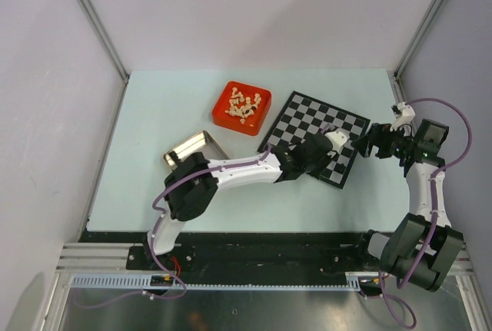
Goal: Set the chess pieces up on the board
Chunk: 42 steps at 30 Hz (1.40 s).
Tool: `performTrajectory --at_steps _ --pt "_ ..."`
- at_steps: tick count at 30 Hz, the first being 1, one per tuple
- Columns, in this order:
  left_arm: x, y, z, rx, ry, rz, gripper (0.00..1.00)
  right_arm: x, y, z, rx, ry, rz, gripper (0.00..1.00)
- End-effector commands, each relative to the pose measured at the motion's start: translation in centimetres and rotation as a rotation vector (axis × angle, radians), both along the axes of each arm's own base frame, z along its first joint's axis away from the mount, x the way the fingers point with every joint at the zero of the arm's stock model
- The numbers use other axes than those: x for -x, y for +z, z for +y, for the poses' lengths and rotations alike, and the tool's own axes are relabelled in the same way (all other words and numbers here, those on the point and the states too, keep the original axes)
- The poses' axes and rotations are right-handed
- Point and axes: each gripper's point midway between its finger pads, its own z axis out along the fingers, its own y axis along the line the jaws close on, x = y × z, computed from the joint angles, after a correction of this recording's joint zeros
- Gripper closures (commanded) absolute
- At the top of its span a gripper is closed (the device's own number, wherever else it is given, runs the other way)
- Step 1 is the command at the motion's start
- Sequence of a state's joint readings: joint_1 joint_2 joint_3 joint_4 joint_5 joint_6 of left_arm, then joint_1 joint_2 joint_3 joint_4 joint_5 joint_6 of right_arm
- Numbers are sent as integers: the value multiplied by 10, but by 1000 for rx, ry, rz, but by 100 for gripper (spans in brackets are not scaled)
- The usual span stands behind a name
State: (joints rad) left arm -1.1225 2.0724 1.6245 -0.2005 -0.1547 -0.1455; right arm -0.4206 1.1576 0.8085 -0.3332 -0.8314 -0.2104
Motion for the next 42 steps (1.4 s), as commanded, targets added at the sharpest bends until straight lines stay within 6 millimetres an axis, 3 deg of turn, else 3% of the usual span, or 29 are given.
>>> performTrajectory --at_steps 1,19,31,42 --pt "-17 15 -15 17 7 -76 100 -5 6 -1 2 28 -50 10" --pt "-40 -10 -15 -8 55 -63 99 -5 0 -2 -13 33 -39 10" --pt "-37 -19 -15 -13 42 -38 97 -6 -1 -4 -16 25 -38 10" --pt "-32 -14 -16 8 35 -16 97 -6 -2 -4 -20 28 -35 10"
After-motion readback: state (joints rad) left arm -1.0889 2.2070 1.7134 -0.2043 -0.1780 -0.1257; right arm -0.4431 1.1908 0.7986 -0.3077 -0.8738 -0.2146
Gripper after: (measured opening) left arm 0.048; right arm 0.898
